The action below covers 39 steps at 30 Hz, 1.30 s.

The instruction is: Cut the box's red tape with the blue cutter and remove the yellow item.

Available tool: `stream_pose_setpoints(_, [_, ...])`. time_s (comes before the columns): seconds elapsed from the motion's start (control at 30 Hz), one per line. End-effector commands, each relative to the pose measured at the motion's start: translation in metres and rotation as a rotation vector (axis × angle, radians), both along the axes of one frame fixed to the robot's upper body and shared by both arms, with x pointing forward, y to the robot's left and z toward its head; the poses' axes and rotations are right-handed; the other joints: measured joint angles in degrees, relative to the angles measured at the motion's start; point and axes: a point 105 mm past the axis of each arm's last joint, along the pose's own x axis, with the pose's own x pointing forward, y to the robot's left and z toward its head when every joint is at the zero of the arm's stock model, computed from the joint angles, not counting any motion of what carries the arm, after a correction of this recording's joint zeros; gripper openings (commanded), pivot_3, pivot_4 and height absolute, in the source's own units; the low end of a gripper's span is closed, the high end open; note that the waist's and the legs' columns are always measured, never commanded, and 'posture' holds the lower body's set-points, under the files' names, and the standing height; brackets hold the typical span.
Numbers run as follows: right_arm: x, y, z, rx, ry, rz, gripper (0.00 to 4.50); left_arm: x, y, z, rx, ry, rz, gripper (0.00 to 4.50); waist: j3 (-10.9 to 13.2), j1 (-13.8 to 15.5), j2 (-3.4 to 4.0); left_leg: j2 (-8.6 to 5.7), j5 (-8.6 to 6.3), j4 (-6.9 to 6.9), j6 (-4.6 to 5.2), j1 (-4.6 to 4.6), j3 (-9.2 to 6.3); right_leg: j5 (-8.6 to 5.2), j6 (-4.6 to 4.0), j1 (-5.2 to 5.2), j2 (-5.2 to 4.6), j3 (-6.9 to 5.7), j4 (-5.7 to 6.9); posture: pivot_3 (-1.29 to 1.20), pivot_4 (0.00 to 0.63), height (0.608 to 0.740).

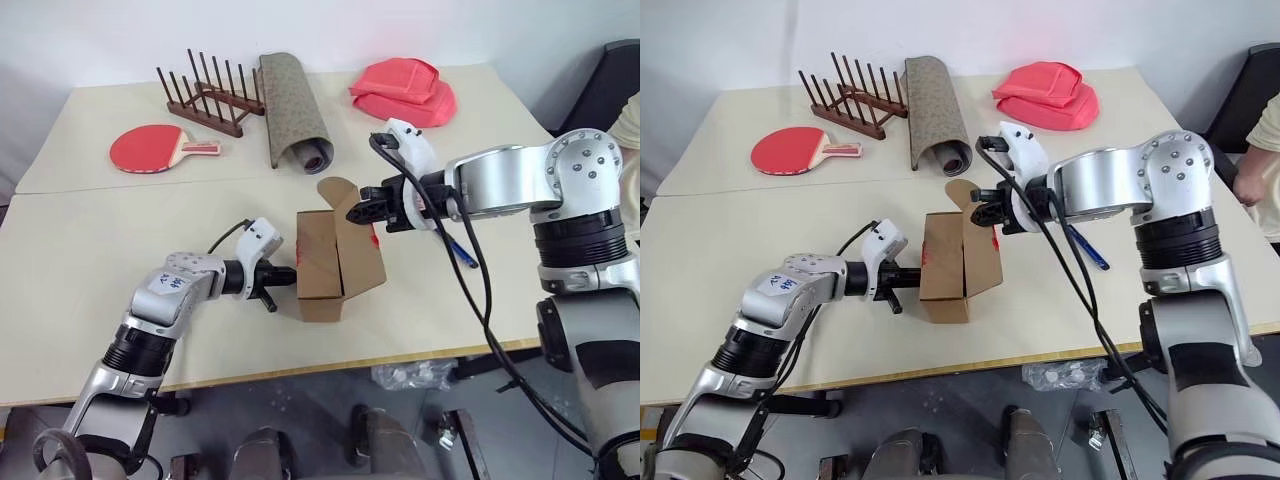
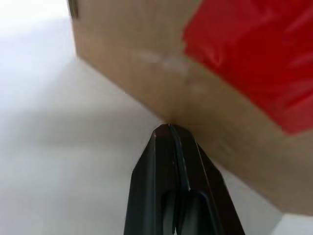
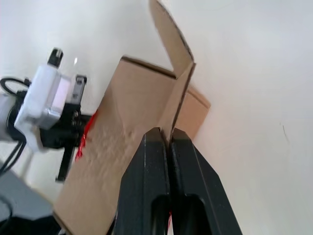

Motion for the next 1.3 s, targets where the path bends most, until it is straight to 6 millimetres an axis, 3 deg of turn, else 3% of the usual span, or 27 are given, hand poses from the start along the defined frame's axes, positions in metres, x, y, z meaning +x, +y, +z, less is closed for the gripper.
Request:
stream_pose_setpoints(0.03, [-0.006, 0.004, -0.013, -0.017, 0.004, 0.001, 0.05, -0.016, 0.0, 0.01, -0.043, 0.01, -0.067, 0.0, 0.0, -0.02, 0.0, 0.0, 0.0, -0.03, 0.0, 0.01, 0.01, 0.0, 0.0, -0.01, 0.0, 0.01, -0.01, 0.0, 0.15, 0.74])
stream_pose_setpoints(0.23, [-0.005, -0.01, -0.029, -0.041, 0.037, -0.05, 0.05, -0.037, 0.022, 0.07, -0.343, 0.057, -0.126, 0.0, 0.0, -0.15, -0.01, 0.12, -0.01, -0.03, -0.03, 0.01, 0.0, -0.01, -0.01, -0.03, 0.13, 0.02, -0.03, 0.0, 0.15, 0.74])
stream_pose_setpoints(0.3, [-0.005, -0.009, -0.03, -0.041, 0.038, -0.052, 0.05, -0.036, 0.023, 0.079, -0.357, 0.037, -0.127, 0.0, 0.0, -0.11, 0.0, 0.12, -0.02, -0.04, -0.03, 0.04, 0.0, -0.01, -0.01, -0.02, 0.13, 0.03, -0.03, 0.0, 0.15, 0.74])
stream_pose_setpoints(0.43, [-0.005, -0.007, -0.029, -0.042, 0.037, -0.053, 0.05, -0.02, 0.014, 0.116, -0.469, -0.08, -0.119, 0.0, -0.07, 0.11, -0.12, 0.08, -0.02, 0.01, -0.03, 0.06, 0.0, 0.0, -0.01, 0.04, 0.11, 0.05, -0.02, 0.0, 0.15, 0.74])
stream_pose_setpoints(0.6, [-0.003, -0.005, -0.028, -0.045, 0.042, -0.056, 0.05, 0.002, -0.01, 0.092, -0.296, -0.109, -0.13, 0.0, -0.11, -0.15, -0.18, 0.06, -0.02, -0.07, -0.04, 0.08, 0.05, 0.0, -0.01, 0.03, 0.14, 0.04, -0.05, 0.0, 0.15, 0.74])
stream_pose_setpoints(0.8, [-0.001, -0.004, -0.026, -0.052, 0.039, -0.062, 0.05, 0.017, -0.01, 0.068, -0.092, -0.122, -0.183, 0.0, -0.11, -0.22, -0.18, 0.09, -0.02, -0.06, -0.04, 0.09, 0.08, -0.01, -0.01, 0.0, 0.19, 0.06, -0.04, 0.0, 0.15, 0.74])
stream_pose_setpoints(1.03, [0.002, -0.016, -0.025, -0.078, 0.036, -0.096, 0.05, 0.005, 0.022, 0.045, 0.202, -0.069, -0.301, 0.0, -0.26, -0.96, -0.02, 0.11, -0.03, -0.11, -0.05, 0.2, 0.15, -0.02, -0.04, 0.0, 0.21, 0.15, -0.01, 0.0, 0.15, 0.74])
stream_pose_setpoints(1.2, [0.006, -0.043, -0.025, -0.118, 0.069, -0.135, 0.05, -0.007, 0.055, 0.026, 0.36, -0.007, -0.32, 0.0, -0.39, -1.7, -0.01, 0.12, -0.03, -0.14, -0.04, 0.35, 0.15, -0.04, -0.08, 0.02, 0.22, 0.29, 0.03, 0.0, 0.15, 0.74])
stream_pose_setpoints(1.3, [0.006, -0.047, -0.026, -0.137, 0.076, -0.137, 0.05, -0.009, 0.06, 0.021, 0.392, -0.007, -0.315, 0.0, -0.45, -1.43, 0.57, 0.08, -0.05, -0.22, 0.0, 0.49, 0.12, -0.04, -0.08, 0.03, 0.18, 0.45, 0.01, 0.0, 0.15, 0.74])
